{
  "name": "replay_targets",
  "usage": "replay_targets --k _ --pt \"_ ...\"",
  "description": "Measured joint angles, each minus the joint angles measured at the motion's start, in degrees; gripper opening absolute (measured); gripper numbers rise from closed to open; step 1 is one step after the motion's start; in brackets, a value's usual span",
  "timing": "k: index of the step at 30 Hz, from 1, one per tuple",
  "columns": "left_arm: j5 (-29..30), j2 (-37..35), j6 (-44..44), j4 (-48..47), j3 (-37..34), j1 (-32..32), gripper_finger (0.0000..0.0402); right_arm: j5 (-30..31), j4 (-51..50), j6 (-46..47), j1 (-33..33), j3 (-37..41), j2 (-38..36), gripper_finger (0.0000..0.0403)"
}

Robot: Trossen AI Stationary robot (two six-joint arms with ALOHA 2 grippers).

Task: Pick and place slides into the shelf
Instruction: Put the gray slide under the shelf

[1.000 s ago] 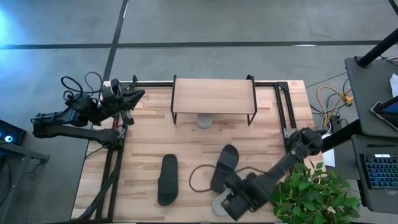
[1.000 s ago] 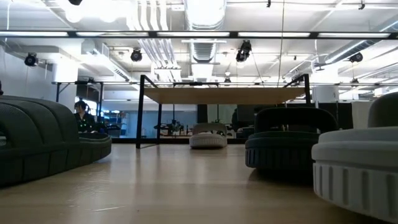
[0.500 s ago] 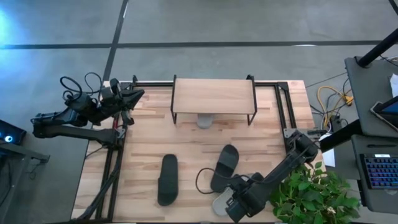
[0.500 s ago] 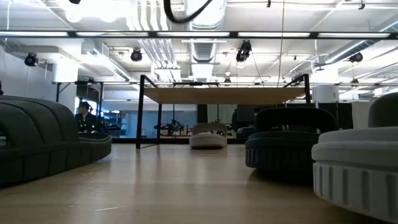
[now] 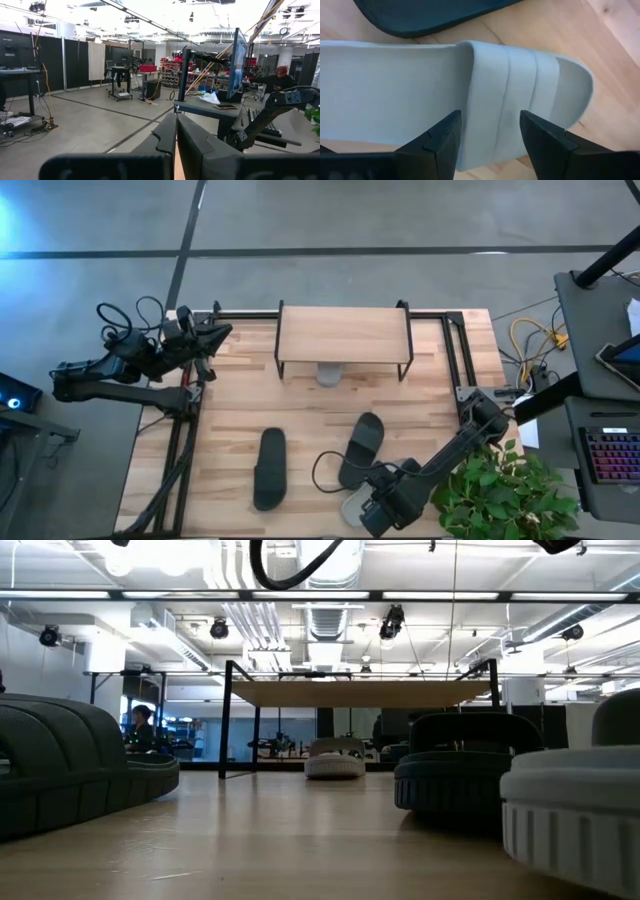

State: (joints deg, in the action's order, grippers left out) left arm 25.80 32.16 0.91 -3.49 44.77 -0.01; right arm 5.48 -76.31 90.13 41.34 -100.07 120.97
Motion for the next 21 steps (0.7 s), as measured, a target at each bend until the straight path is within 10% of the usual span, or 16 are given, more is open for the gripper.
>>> replay_targets --k 11,21 --pt "0.0 0.09 1.03 -0.07 -0.02 0.0 0.0 -0.16 -13.93 -0.94 -1.83 0.01 2.81 0.0162" --pt "-0.02 0.46 2.91 -0.09 -0.09 -0.02 0.0 1.75 -13.74 1.93 -4.28 1.07 2.93 0.0032"
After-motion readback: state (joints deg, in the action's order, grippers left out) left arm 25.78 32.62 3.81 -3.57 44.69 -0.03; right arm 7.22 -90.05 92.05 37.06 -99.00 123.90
